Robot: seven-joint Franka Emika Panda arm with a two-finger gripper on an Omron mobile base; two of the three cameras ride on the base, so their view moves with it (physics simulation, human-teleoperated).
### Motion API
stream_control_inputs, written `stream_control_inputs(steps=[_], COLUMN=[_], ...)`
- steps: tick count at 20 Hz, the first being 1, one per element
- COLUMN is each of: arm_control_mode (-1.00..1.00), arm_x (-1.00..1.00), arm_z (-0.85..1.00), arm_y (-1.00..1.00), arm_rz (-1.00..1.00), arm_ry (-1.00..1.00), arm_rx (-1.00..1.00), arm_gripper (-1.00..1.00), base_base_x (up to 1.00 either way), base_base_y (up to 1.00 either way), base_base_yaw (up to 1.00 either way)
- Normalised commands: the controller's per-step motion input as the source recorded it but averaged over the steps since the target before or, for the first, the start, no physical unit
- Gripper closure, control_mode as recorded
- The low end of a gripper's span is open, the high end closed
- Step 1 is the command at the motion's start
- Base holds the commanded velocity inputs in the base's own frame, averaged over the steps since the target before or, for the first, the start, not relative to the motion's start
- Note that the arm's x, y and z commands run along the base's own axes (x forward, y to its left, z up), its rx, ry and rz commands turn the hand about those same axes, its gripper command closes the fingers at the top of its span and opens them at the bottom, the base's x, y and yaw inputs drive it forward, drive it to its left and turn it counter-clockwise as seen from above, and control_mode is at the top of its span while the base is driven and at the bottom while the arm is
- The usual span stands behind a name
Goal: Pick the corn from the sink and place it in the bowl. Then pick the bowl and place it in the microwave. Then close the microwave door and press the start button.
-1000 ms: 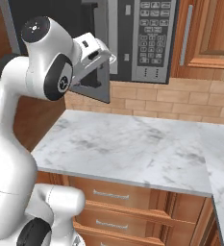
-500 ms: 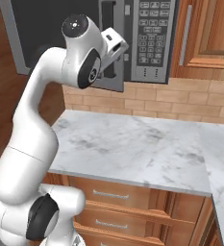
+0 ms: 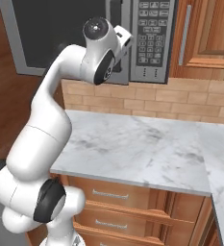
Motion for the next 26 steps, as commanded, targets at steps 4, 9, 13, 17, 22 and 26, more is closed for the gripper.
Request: stream_control_inputs(steps=[4, 9, 13, 17, 22, 26], arm_control_mode=[-1.00, -1.00, -1.00, -1.00, -1.00, -1.00], arm_x=[0.59, 0.74, 0.84, 0.81, 0.28, -0.86], arm_z=[-0.51, -0.59, -0.59, -0.50, -0.13, 0.21], arm_y=[0.41, 0.45, 0.49, 0.41, 0.22, -0.08], arm_rz=[0.12, 0.09, 0.05, 0.04, 0.02, 0.00], arm_ry=[-0.06, -0.02, 0.00, 0.00, 0.09, -0.11], arm_rx=[-0.18, -0.20, -0.20, -0.16, -0.07, 0.03], arm_gripper=[-1.00, -1.00, -1.00, -1.00, -1.00, -1.00], base_base_x=[0.00, 0.00, 0.00, 0.00, 0.00, 0.00], base_base_y=[0.00, 0.00, 0.00, 0.00, 0.00, 0.00], base_base_yaw=[0.00, 0.00, 0.00, 0.00, 0.00, 0.00])
